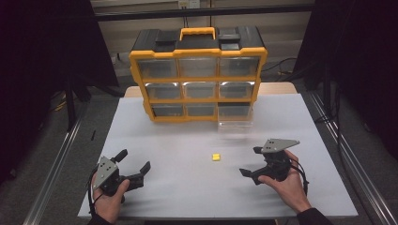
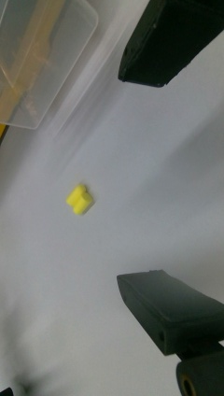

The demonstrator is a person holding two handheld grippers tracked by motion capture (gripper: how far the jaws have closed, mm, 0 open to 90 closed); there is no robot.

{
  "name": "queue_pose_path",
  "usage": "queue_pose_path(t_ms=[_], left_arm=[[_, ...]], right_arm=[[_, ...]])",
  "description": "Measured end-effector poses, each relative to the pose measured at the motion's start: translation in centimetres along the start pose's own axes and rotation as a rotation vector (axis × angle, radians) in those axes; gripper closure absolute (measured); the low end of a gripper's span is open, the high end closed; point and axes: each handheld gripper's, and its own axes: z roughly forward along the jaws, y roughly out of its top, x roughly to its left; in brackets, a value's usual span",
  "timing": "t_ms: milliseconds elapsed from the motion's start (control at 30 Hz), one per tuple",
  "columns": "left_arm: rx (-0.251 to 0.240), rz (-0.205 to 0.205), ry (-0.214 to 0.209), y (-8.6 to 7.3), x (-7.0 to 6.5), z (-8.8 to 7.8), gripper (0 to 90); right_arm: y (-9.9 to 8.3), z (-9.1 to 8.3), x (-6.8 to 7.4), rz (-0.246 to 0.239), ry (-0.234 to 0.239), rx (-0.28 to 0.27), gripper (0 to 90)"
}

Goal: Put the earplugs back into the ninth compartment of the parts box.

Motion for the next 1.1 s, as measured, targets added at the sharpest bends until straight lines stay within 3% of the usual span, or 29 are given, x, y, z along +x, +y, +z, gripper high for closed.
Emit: queue_pose_path(t_ms=[200,333,767,1100], left_arm=[[-0.002,0.007,0.002,0.0,0.1,-0.1,4.4],[-0.002,0.001,-0.003,0.0,0.0,0.0,4.4],[0.003,-0.002,-0.002,0.0,0.0,0.0,4.4],[0.001,-0.002,-0.003,0.0,0.0,0.0,4.4]], right_arm=[[1.0,0.8,0.1,-0.038,0.017,0.017,8.1],[2.1,1.7,0.2,-0.075,0.052,0.051,11.1],[3.7,3.3,0.1,-0.11,0.056,0.107,7.5],[5.6,5.3,0.4,-0.173,0.1,0.15,11.6]])
